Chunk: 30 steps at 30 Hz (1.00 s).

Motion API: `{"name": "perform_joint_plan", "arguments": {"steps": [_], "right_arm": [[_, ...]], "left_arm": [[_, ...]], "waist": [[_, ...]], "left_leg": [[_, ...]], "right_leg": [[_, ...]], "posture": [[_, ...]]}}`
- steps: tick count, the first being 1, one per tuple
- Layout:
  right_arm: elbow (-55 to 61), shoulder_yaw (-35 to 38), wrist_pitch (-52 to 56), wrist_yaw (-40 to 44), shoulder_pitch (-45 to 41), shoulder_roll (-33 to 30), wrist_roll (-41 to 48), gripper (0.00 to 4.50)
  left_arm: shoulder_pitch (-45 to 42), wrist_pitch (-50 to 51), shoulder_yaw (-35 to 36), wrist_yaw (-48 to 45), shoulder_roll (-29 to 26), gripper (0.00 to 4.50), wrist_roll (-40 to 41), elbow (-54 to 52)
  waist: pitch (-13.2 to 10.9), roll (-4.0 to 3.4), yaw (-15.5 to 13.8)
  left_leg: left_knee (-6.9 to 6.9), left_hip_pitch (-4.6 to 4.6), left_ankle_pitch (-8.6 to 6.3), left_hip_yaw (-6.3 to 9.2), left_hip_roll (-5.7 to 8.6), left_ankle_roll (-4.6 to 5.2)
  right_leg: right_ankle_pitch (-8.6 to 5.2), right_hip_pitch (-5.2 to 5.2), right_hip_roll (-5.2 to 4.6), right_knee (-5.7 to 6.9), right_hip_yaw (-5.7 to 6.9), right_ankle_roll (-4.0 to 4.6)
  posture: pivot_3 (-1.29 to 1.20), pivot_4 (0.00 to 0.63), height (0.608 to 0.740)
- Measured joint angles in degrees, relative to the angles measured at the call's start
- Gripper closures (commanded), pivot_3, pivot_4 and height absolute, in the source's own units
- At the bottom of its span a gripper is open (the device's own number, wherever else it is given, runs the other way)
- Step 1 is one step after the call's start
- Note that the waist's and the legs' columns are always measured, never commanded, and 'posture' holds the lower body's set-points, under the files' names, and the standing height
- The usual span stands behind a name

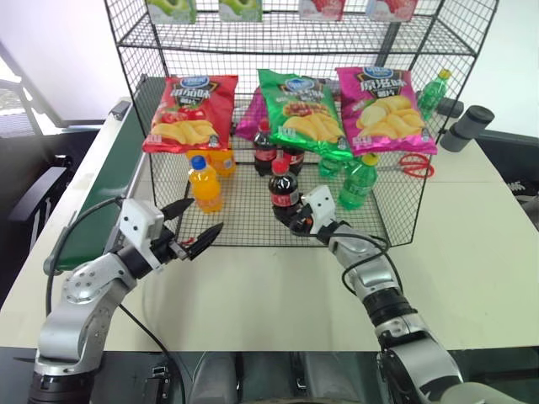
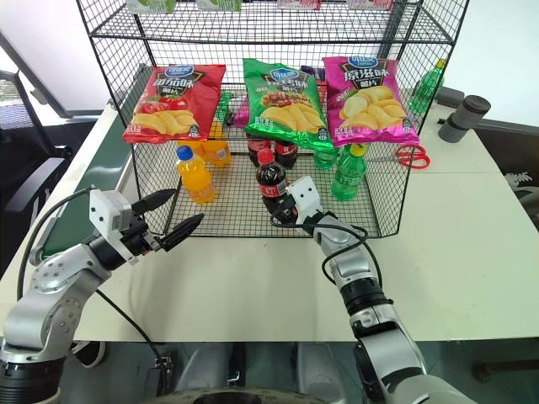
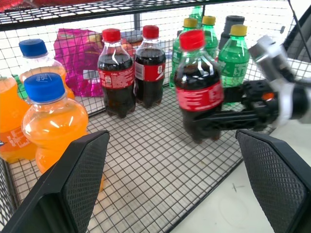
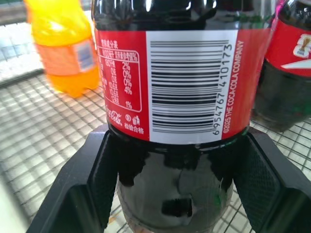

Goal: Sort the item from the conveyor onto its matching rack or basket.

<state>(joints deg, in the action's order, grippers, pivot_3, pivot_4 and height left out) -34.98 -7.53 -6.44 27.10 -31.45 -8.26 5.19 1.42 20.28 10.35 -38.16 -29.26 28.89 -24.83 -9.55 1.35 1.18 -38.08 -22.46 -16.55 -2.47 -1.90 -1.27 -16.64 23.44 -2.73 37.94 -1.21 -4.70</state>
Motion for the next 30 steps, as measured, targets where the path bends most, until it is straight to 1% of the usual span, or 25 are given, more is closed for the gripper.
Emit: {"name": "perform_joint_plan", "arguments": {"steps": [4,8,10,15,17,18,19,24,27,30], "right_arm": [[-11.4,2.7,-4.5,-3.2,-5.2,2.9,-0.1,1.75],[-18.6,4.3,-8.4,-5.9,-8.5,4.5,-0.6,1.75],[-21.5,4.7,-10.2,-6.8,-9.8,5.0,-0.9,1.75],[-24.4,5.7,-12.5,-7.1,-10.8,5.3,-1.6,1.75],[-24.9,5.9,-13.1,-6.8,-10.8,5.5,-1.6,0.70],[-25.0,6.1,-13.1,-6.7,-10.7,5.5,-1.6,0.31],[-25.0,6.4,-13.1,-6.5,-10.7,5.4,-1.6,0.05],[-22.4,7.4,-13.7,-4.5,-8.6,4.8,-1.2,0.05],[-17.5,7.4,-13.8,-1.8,-5.0,4.0,-0.5,0.05],[-7.2,6.3,-12.5,2.2,1.2,0.9,-0.4,0.05]], "left_arm": [[0.1,-0.7,-0.7,0.4,1.0,0.07,-0.9,0.1],[0.0,-0.9,-1.8,0.9,1.5,0.07,-1.4,0.1],[0.0,-0.9,-2.0,1.0,1.8,0.07,-1.4,0.1],[0.0,-0.9,-2.5,1.1,1.8,0.07,-1.5,0.1],[0.0,-0.9,-2.8,1.0,1.8,0.00,-1.5,0.1],[0.0,-0.9,-2.8,1.0,1.8,0.00,-1.5,0.1],[0.0,-0.9,-2.8,1.0,1.8,0.00,-1.5,0.1],[0.0,-0.9,-2.8,1.0,1.8,0.00,-1.6,0.1],[-0.1,-0.9,-2.9,1.0,1.8,0.00,-2.0,0.1],[-0.1,-0.9,-2.9,1.0,1.8,0.00,-2.1,0.1]], "waist": [[0.0,0.00,0.1],[0.0,-0.01,0.4],[0.0,-0.01,0.6],[0.0,-0.02,1.4],[0.0,-0.03,1.4],[0.0,-0.03,1.4],[0.0,-0.03,1.4],[0.0,-0.03,1.4],[0.0,-0.04,1.4],[0.0,-0.06,1.3]], "left_leg": [[0.00,0.01,0.01,-0.01,-0.01,-0.01],[0.00,0.01,0.01,-0.01,-0.02,-0.02],[0.00,0.01,0.01,-0.01,-0.01,-0.02],[0.01,0.02,0.01,-0.01,0.00,-0.03],[0.01,0.03,0.01,0.00,-0.01,-0.03],[0.01,0.03,0.01,0.00,-0.01,-0.03],[0.01,0.03,0.01,0.00,-0.01,-0.03],[0.01,0.03,0.01,0.00,-0.01,-0.04],[0.02,0.03,0.01,0.00,-0.01,-0.03],[0.02,0.03,0.01,0.01,0.00,-0.03]], "right_leg": [[0.00,0.01,-0.01,0.04,-0.01,0.00],[0.00,0.01,-0.03,0.05,-0.01,0.00],[0.00,0.00,-0.06,0.06,-0.01,0.00],[0.00,0.00,-0.09,0.08,0.00,0.00],[0.00,0.00,-0.08,0.10,0.00,0.00],[0.00,0.00,-0.08,0.10,0.00,0.00],[0.00,0.00,-0.09,0.10,0.00,0.00],[0.00,0.00,-0.11,0.09,0.00,0.00],[0.00,0.00,-0.12,0.09,0.00,0.00],[0.00,-0.01,-0.15,0.08,0.00,-0.01]], "posture": [[0.00,0.150,0.734],[0.00,0.150,0.734],[0.00,0.150,0.734],[0.00,0.150,0.734],[0.00,0.150,0.734],[0.00,0.150,0.734],[0.00,0.150,0.734],[0.00,0.150,0.734],[0.00,0.150,0.734],[0.00,0.150,0.734]]}}
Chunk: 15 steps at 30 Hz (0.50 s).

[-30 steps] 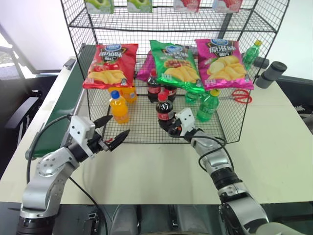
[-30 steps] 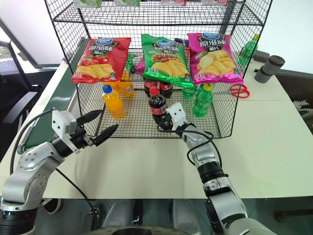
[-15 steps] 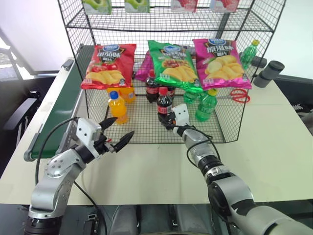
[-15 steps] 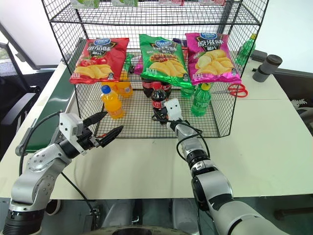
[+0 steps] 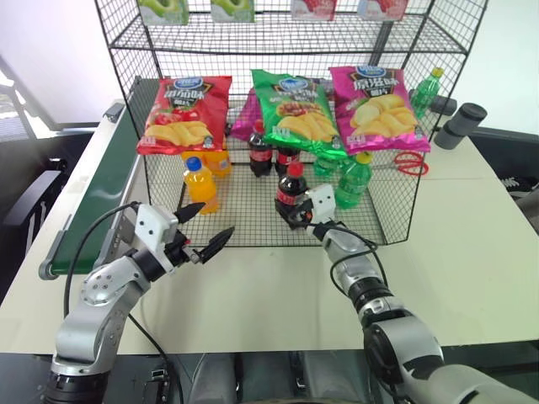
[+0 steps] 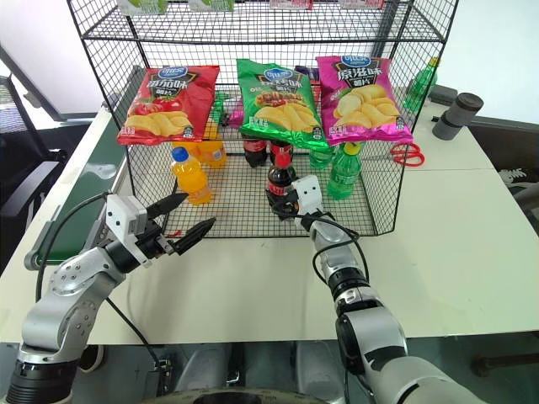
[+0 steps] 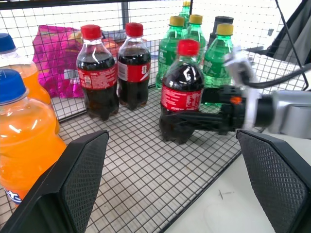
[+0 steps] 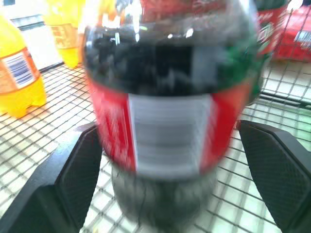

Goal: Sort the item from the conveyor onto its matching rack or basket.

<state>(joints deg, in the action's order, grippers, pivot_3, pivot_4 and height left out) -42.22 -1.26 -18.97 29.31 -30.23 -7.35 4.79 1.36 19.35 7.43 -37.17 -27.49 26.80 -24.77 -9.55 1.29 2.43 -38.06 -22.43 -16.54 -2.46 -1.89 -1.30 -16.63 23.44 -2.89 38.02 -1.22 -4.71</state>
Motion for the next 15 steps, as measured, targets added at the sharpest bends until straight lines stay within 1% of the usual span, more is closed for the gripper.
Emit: {"name": "perform_joint_plan", "arguments": {"steps": [3,7,10,13,15], "right_arm": [[10.7,-0.9,3.4,4.1,6.1,-3.8,0.6,0.05],[22.3,-1.4,9.0,7.7,11.8,-7.7,2.1,0.05],[32.0,-1.4,14.3,10.9,15.8,-11.8,4.7,0.05],[40.8,1.0,19.8,14.0,19.7,-17.2,9.2,0.05],[45.7,4.1,23.9,15.8,22.3,-21.5,12.8,0.05]], "left_arm": [[0.0,0.0,0.0,0.0,0.0,0.00,0.0,0.0],[-0.1,0.2,0.1,0.5,0.0,0.00,-0.4,0.1],[-0.4,1.0,0.2,1.3,-0.5,0.00,-0.6,0.4],[-0.3,1.7,1.0,1.4,-2.0,0.00,-1.1,1.3],[0.4,1.7,1.8,1.4,-2.7,0.00,-1.1,1.6]], "waist": [[0.0,0.00,0.0],[0.0,-0.04,0.1],[0.0,-0.05,-0.1],[0.0,-0.07,-0.3],[0.0,-0.07,-0.4]], "left_leg": [[0.00,0.01,0.00,0.00,0.00,0.00],[0.01,0.05,0.00,0.01,-0.01,0.00],[0.00,0.04,0.00,0.03,-0.01,0.01],[0.00,0.04,0.00,0.02,0.01,0.01],[0.00,0.04,0.00,0.02,0.02,0.02]], "right_leg": [[0.00,-0.01,-0.01,0.00,-0.01,0.00],[0.00,-0.01,0.02,0.02,-0.01,0.00],[0.00,-0.03,0.01,0.01,0.00,0.01],[-0.01,-0.06,0.00,-0.05,0.00,0.01],[-0.01,-0.08,-0.01,-0.09,0.00,0.01]], "posture": [[0.00,0.150,0.734],[0.00,0.150,0.734],[0.00,0.150,0.734],[0.00,0.150,0.734],[0.00,0.150,0.734]]}}
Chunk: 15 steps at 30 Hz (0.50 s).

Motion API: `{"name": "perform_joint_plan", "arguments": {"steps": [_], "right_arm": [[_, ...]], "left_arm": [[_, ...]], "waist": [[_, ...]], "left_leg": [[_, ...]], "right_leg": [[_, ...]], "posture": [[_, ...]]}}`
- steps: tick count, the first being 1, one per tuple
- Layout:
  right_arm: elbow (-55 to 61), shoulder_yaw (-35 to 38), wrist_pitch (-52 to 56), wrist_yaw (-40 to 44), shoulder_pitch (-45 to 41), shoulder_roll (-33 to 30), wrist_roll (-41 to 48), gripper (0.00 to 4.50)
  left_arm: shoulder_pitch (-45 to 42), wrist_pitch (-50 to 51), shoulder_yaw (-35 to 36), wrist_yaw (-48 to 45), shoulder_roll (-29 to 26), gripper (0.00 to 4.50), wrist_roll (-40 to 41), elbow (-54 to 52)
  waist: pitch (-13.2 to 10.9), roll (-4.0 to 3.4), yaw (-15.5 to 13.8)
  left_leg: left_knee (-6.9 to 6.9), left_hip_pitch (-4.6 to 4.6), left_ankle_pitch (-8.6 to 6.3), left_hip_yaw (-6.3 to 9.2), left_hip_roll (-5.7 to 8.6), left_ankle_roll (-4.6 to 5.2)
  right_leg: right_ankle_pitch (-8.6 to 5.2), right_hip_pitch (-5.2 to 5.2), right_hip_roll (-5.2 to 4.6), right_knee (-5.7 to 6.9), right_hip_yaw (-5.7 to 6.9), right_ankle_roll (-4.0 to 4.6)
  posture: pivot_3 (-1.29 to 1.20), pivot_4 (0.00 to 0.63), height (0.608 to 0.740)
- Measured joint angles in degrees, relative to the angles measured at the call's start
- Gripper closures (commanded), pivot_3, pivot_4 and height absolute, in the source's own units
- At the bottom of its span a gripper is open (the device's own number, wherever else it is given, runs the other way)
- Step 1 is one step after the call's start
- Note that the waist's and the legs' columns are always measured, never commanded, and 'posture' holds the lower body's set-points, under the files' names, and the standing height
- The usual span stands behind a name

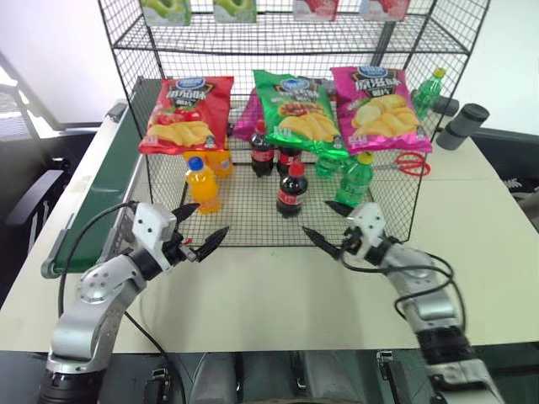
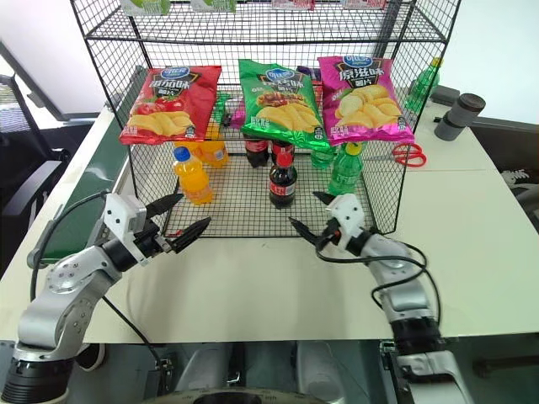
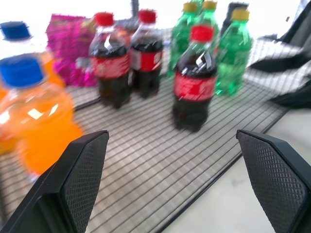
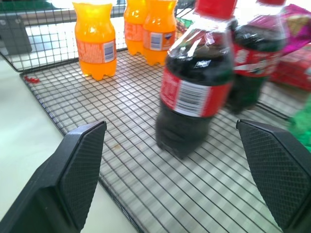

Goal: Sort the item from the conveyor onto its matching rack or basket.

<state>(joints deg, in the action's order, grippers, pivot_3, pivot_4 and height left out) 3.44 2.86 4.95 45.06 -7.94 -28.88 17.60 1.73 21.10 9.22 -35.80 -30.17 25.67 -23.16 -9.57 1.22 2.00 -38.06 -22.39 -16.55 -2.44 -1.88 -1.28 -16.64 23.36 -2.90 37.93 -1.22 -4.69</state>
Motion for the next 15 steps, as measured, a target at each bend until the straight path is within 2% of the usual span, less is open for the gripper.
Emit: {"name": "perform_joint_plan", "arguments": {"steps": [2,5,10,15], "right_arm": [[2.6,4.7,3.5,1.8,2.7,-5.8,2.7,0.05],[3.8,9.2,6.6,3.5,4.9,-9.8,5.2,0.05],[3.3,12.4,8.8,5.8,7.2,-12.9,6.5,0.05],[2.3,13.3,8.8,6.4,6.7,-13.2,6.4,0.05]], "left_arm": [[1.5,-0.1,1.8,-0.2,-1.3,0.00,-0.1,0.5],[2.8,-0.2,3.5,-0.4,-2.0,0.00,-0.1,1.4],[5.1,-0.4,5.5,-1.3,-3.8,0.00,-0.3,2.9],[6.0,-1.4,6.3,-1.6,-4.1,0.00,-0.3,3.2]], "waist": [[0.0,0.00,-0.3],[0.0,0.00,-0.3],[0.0,0.00,-0.6],[0.0,0.00,-1.3]], "left_leg": [[0.00,0.00,0.00,0.01,-0.01,0.01],[0.00,0.03,0.00,0.01,-0.03,0.01],[0.00,0.04,0.00,-0.02,-0.02,0.01],[0.00,0.03,0.00,-0.03,-0.01,0.01]], "right_leg": [[-0.01,-0.02,0.00,-0.04,0.02,0.01],[-0.02,-0.03,0.03,-0.03,0.01,0.04],[-0.06,-0.03,0.05,-0.04,-0.01,0.11],[-0.04,-0.04,0.06,-0.05,-0.01,0.07]], "posture": [[0.00,0.150,0.734],[0.00,0.150,0.734],[0.00,0.150,0.734],[0.00,0.150,0.734]]}}
